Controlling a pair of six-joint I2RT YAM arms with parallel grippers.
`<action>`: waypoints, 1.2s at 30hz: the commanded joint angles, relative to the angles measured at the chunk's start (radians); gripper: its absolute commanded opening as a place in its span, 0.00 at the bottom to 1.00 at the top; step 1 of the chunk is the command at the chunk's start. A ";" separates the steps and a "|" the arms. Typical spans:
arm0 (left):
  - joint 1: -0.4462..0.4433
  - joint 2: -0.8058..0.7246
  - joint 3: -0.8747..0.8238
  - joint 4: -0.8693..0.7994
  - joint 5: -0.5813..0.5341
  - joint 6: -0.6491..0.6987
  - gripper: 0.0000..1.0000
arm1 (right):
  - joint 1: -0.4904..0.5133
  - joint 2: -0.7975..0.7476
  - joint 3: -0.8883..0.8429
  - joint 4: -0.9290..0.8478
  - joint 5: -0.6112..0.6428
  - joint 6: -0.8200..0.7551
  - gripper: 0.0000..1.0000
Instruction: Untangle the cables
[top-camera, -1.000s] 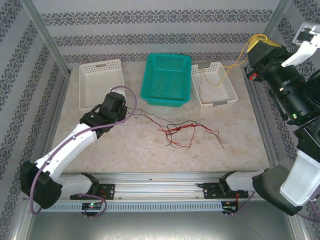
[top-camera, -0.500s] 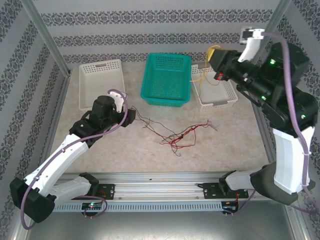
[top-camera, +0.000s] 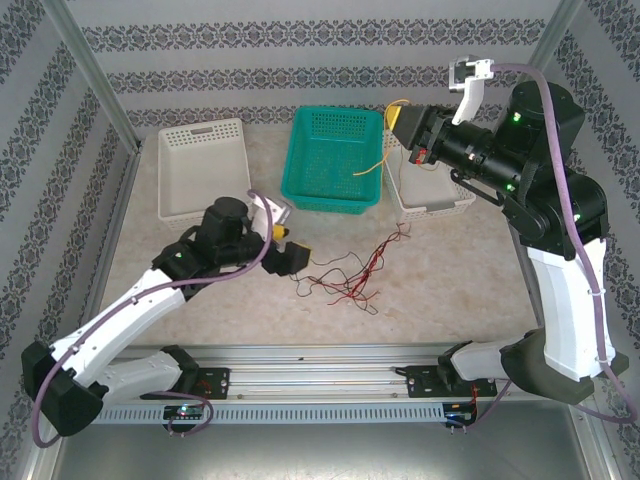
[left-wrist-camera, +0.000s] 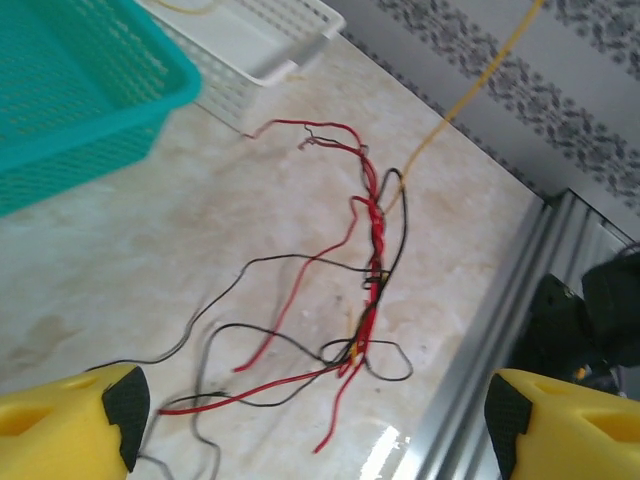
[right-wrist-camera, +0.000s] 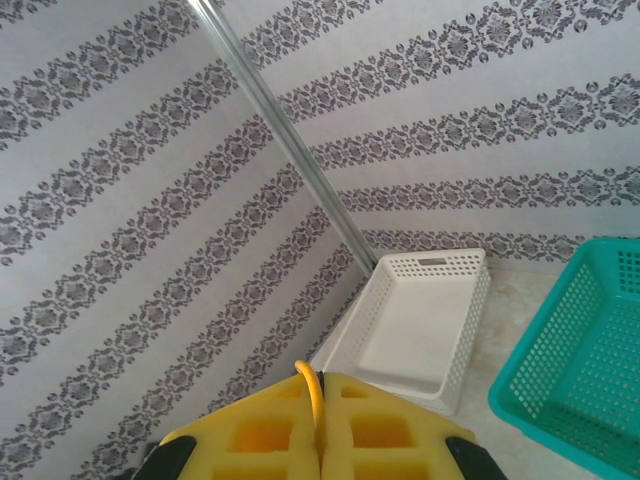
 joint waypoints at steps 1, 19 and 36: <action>-0.089 0.054 0.022 0.063 -0.033 0.000 0.88 | -0.001 -0.003 -0.001 0.061 -0.048 0.028 0.00; -0.235 0.342 0.030 0.301 -0.173 0.002 0.89 | 0.088 0.002 0.016 0.088 -0.044 0.070 0.00; -0.235 0.393 -0.008 0.370 -0.174 -0.032 0.37 | 0.143 -0.001 0.094 0.024 0.078 0.011 0.00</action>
